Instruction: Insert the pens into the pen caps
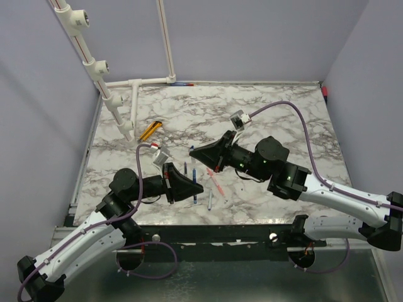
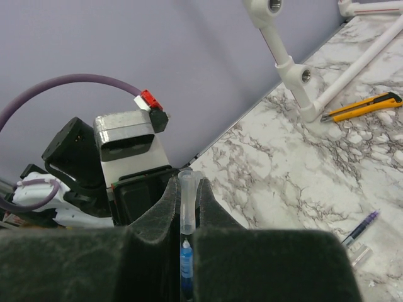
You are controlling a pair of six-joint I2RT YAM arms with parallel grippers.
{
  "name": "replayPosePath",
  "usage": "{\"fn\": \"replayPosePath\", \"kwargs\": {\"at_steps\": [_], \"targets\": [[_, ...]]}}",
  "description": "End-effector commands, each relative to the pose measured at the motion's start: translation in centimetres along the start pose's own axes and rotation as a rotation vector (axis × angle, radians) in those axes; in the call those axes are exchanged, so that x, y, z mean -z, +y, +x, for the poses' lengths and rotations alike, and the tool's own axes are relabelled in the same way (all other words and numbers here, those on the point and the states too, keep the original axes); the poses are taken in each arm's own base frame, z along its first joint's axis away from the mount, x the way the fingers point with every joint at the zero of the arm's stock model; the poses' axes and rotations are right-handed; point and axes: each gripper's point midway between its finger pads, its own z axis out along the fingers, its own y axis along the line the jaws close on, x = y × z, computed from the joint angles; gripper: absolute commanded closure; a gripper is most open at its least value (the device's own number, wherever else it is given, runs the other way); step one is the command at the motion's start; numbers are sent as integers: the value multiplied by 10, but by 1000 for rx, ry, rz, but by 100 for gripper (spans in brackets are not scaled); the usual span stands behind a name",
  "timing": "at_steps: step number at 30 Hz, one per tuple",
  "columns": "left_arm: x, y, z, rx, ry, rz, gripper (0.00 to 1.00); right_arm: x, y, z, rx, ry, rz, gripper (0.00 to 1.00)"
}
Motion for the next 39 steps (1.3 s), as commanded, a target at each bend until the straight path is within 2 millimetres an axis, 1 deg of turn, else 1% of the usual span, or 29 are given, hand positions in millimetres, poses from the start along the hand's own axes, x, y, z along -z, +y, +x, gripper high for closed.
{"fn": "replayPosePath", "kwargs": {"at_steps": [1,6,10,18,23,39], "targets": [[4,-24,-16,-10,-59,84,100,4,0,-8,30,-52,15,99],[6,-30,-20,-9,-83,101,100,3,5,-7,35,-48,1,99],[5,-28,-18,3,-75,98,100,4,7,-6,37,-50,0,99],[4,-26,-13,2,-54,101,100,5,12,-17,46,-82,0,99],[3,-21,-8,0,-42,95,100,6,19,-24,55,-97,-18,99],[5,-21,-6,-12,-41,98,100,4,29,-23,64,-99,-42,99]]}}
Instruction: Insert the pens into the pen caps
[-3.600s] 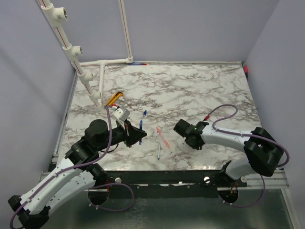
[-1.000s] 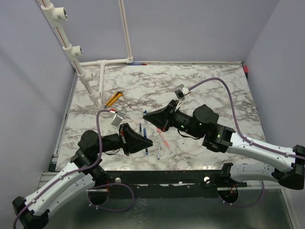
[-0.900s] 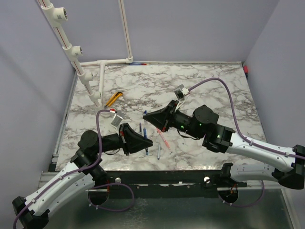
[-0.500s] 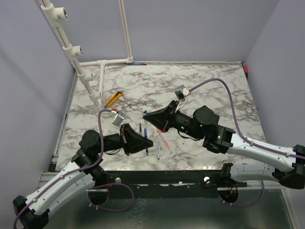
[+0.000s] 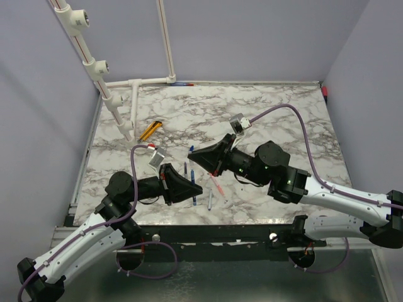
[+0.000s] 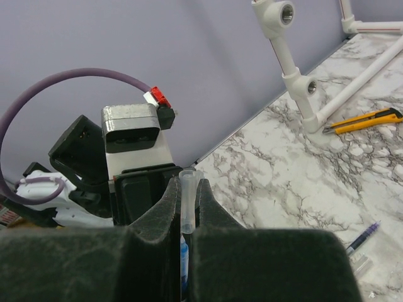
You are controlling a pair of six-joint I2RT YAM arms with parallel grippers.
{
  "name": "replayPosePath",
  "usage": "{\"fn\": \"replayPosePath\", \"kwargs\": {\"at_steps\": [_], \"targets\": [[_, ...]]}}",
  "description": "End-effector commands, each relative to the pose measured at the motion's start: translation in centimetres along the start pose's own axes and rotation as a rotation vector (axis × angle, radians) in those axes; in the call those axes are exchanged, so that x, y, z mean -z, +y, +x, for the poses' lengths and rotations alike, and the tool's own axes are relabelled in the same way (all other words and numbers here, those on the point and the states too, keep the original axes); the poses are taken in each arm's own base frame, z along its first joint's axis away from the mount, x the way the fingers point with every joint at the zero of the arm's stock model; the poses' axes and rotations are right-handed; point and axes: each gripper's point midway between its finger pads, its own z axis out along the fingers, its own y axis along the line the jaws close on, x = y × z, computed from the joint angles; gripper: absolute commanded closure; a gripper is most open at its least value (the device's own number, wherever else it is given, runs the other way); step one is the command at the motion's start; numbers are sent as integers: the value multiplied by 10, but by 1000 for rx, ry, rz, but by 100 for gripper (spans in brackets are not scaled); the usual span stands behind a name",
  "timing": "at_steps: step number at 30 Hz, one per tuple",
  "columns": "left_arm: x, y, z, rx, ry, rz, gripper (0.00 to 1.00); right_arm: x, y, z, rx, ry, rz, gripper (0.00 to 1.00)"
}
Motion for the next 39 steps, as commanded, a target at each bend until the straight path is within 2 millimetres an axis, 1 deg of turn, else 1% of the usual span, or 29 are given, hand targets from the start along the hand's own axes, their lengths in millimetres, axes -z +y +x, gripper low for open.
{"fn": "replayPosePath", "kwargs": {"at_steps": [1,9,13,23,35,39], "targets": [[2,-3,4,-26,9,28,100,0,14,-23,13,-65,-26,99],[2,-6,0,-30,-8,29,100,1,15,-16,24,-50,-20,99],[3,-7,-2,-36,-13,32,100,2,11,-11,28,-38,-4,99],[2,-7,-5,-37,-24,25,100,4,15,-7,35,-32,-10,100],[3,-12,-12,-49,-44,27,100,10,10,-3,42,-33,25,99],[3,-13,-13,-52,-48,29,100,9,12,-1,47,-26,21,99]]}}
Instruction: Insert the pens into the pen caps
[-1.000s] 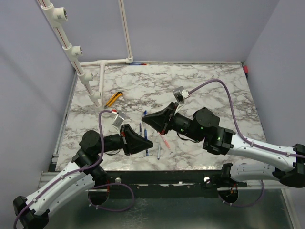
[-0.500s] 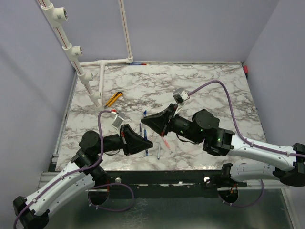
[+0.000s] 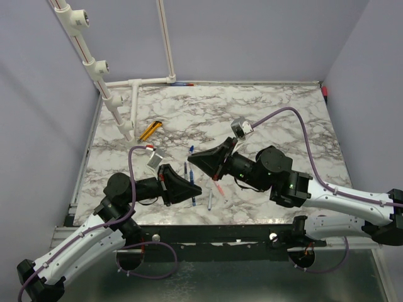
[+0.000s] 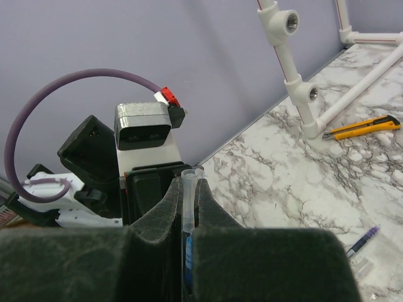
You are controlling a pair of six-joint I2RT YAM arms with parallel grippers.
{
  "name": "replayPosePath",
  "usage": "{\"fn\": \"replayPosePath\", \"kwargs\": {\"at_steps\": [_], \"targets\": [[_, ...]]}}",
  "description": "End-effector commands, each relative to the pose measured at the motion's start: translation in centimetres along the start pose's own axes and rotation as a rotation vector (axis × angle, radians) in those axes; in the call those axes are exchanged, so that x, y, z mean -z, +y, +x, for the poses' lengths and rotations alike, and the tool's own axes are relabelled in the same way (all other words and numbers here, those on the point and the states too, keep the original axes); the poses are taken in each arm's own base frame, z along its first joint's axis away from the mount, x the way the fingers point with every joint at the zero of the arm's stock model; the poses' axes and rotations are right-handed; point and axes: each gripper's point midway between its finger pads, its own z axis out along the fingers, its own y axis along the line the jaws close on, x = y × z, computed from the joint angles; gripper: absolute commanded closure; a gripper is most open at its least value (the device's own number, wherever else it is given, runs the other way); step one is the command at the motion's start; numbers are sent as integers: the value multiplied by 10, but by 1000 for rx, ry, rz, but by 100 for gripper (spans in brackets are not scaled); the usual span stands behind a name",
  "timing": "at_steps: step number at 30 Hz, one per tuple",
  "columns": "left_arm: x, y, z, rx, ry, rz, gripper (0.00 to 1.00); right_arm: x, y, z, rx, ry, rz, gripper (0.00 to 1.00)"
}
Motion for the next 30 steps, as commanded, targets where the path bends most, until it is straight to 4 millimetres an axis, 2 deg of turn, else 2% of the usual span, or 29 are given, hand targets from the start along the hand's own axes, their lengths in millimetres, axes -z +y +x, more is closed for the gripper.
{"fn": "replayPosePath", "kwargs": {"at_steps": [1,17,30], "targets": [[0,-10,-13,-43,-38,20,100,3,-4,3,23,4,24,99],[0,-16,-19,-51,-48,30,100,1,-2,20,38,39,39,99],[2,-16,-24,-72,-68,8,100,5,1,25,36,45,47,99]]}}
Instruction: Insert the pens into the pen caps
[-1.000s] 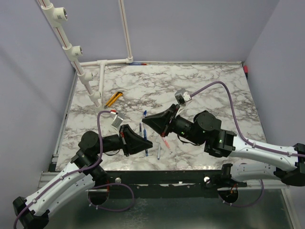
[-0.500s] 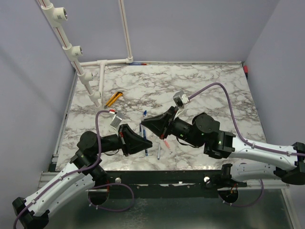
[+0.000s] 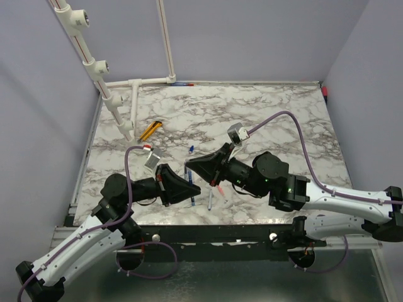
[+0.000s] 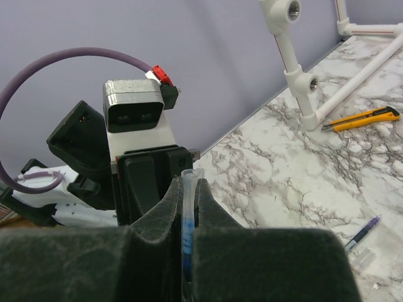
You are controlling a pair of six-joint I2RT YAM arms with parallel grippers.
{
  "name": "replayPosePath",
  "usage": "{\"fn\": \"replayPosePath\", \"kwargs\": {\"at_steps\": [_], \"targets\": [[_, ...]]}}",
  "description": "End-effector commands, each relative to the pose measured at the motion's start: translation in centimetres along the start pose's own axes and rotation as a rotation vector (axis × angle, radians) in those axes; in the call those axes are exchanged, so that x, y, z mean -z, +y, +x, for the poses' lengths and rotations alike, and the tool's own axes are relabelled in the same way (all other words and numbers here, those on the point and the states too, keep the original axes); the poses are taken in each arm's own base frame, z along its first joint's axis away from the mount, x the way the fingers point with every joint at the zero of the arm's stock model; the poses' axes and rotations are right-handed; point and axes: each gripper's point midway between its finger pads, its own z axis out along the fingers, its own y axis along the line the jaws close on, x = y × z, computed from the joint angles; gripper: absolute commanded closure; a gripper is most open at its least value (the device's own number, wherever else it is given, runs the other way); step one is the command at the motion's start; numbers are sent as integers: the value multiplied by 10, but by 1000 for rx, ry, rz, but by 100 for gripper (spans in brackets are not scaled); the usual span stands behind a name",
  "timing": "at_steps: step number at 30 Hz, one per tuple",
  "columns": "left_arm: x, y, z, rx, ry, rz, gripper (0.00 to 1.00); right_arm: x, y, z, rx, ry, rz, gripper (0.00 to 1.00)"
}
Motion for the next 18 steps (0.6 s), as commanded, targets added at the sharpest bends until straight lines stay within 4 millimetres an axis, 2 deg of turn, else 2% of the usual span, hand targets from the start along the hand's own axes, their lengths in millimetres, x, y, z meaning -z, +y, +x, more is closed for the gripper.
{"fn": "replayPosePath", "kwargs": {"at_steps": [1,14,18], "targets": [[1,-10,-19,-58,-55,0,100,3,-7,13,23,29,34,99],[2,-6,-34,-135,-93,-57,100,5,1,21,17,48,13,99],[0,-1,-36,-193,-87,-74,100,6,3,22,28,65,6,91]]}}
